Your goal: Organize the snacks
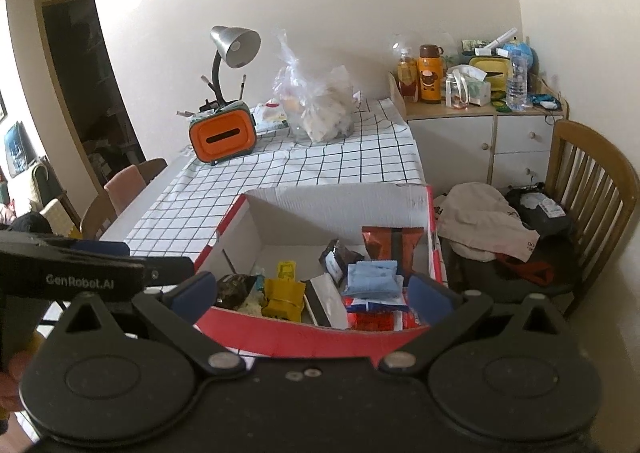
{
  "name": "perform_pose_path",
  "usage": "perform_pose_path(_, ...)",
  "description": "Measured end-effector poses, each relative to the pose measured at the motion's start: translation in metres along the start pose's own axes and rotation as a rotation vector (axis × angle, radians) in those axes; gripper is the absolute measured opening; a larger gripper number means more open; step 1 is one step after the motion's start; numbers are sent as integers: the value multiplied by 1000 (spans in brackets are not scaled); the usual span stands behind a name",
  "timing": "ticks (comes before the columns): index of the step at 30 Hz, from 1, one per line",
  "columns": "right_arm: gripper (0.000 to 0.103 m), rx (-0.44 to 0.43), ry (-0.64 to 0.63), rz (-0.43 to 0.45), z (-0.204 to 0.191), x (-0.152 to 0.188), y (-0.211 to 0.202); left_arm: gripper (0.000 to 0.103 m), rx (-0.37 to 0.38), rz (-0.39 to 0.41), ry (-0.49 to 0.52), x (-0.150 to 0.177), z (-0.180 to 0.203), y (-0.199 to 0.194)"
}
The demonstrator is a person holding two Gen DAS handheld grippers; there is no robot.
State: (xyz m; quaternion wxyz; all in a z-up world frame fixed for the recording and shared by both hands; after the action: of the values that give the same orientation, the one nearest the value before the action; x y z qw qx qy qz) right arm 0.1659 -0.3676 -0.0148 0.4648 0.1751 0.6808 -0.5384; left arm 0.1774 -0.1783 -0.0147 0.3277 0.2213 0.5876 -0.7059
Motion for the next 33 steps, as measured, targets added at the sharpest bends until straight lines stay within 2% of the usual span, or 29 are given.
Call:
perform_pose_path(17, 103, 21, 35, -6, 6, 2, -2, 91, 2, 0, 17, 1, 7, -2)
perform_pose_path(33, 103, 22, 70, -24, 11, 9, -1, 91, -4, -32, 14, 9, 7, 4)
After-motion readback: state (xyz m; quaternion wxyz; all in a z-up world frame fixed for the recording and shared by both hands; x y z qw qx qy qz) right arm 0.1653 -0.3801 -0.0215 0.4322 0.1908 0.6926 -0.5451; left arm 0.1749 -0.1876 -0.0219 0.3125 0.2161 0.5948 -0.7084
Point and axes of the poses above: each gripper's, at about its wrist camera, not at the fingertips, and y roughly the way its jaws point, z to its right, x to its underside, the point moved 6 cm from there along y, roughly the way its jaws point, and after that the axes turned 12 degrees about -y, right-handed, at the moved point
